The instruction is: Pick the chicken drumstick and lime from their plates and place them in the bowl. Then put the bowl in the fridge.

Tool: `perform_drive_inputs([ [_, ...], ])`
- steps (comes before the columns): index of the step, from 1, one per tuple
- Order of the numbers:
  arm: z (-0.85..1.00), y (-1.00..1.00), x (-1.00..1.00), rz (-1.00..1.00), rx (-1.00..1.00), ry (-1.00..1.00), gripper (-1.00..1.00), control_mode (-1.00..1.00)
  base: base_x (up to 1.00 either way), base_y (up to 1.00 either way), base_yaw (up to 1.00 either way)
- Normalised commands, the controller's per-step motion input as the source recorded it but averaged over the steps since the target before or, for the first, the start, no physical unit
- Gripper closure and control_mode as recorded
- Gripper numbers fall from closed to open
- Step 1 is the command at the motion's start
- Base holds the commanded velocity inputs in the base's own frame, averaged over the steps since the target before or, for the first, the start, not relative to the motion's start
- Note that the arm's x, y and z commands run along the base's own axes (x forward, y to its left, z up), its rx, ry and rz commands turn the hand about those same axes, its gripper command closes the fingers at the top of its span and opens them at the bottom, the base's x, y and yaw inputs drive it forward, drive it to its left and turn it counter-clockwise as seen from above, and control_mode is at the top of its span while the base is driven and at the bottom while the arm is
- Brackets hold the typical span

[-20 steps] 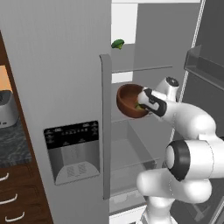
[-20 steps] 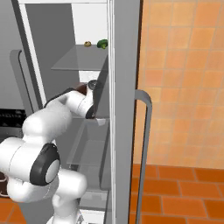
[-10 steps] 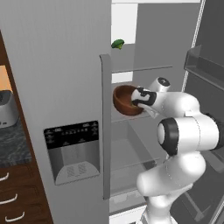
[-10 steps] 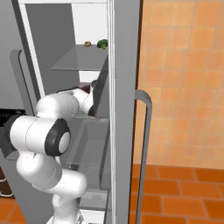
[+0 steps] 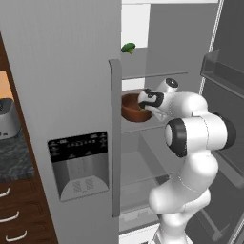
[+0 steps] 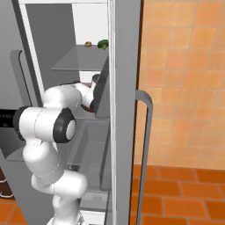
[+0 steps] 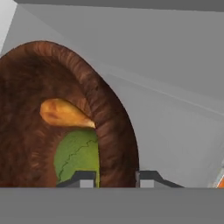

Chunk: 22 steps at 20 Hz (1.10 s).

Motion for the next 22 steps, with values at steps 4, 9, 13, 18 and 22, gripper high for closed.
perform_drive_inputs([
  [4,0.16,0.03,-0.03,0.00,0.00,-0.22,-1.00,-1.00,0.00,0.00,0.00],
  [9,0.25,0.01,-0.51,0.00,0.00,-0.15,-1.00,-1.00,0.00,0.00,0.00],
  [13,0.60,0.00,-0.99,0.00,0.06,-0.01,-1.00,-1.00,0.00,0.00,0.00],
  [18,0.98,0.00,-1.00,0.00,0.07,0.11,-1.00,-1.00,0.00,0.00,0.00],
  [22,0.51,0.14,-1.00,0.00,0.00,0.12,-1.00,-1.00,0.00,0.00,0.00],
])
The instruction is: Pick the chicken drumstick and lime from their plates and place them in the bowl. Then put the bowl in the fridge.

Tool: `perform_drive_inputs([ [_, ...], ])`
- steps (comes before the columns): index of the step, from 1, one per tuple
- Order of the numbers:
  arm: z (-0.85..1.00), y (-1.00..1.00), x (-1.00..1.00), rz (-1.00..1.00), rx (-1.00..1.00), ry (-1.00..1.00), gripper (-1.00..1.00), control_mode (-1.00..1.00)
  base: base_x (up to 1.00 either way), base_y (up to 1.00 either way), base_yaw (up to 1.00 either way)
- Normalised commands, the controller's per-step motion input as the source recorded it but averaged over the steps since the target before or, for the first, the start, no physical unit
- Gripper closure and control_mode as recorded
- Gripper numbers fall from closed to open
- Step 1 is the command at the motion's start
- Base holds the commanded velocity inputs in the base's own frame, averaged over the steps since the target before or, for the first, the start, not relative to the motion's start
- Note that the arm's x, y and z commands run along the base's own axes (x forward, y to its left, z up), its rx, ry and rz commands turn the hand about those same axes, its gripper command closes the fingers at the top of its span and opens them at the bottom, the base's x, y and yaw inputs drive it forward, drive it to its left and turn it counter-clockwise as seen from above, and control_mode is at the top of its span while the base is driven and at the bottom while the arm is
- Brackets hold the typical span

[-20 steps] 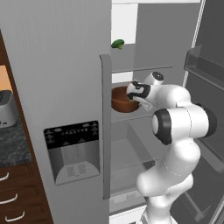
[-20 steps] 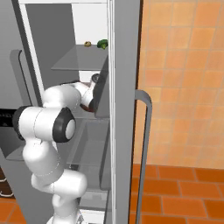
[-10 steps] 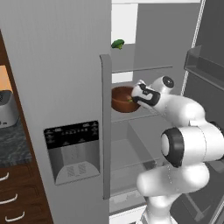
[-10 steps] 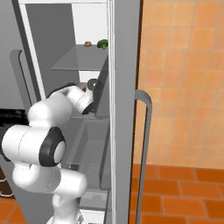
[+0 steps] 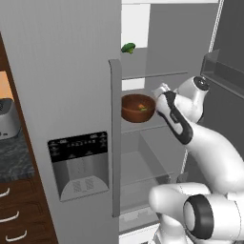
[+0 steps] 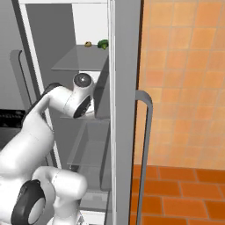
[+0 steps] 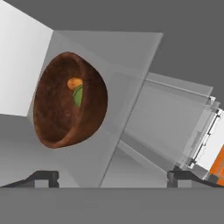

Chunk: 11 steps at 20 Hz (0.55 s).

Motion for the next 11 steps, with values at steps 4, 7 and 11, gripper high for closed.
perform_drive_inputs([
  [4,-0.15,0.03,-1.00,0.00,0.00,-0.07,-1.00,-1.00,0.00,0.00,0.00],
  [7,-0.15,0.07,-1.00,0.00,-0.01,-0.08,-1.00,-1.00,0.00,0.00,0.00],
  [11,0.00,0.31,-0.98,0.00,-0.04,0.02,-1.00,-1.00,0.00,0.00,0.00],
])
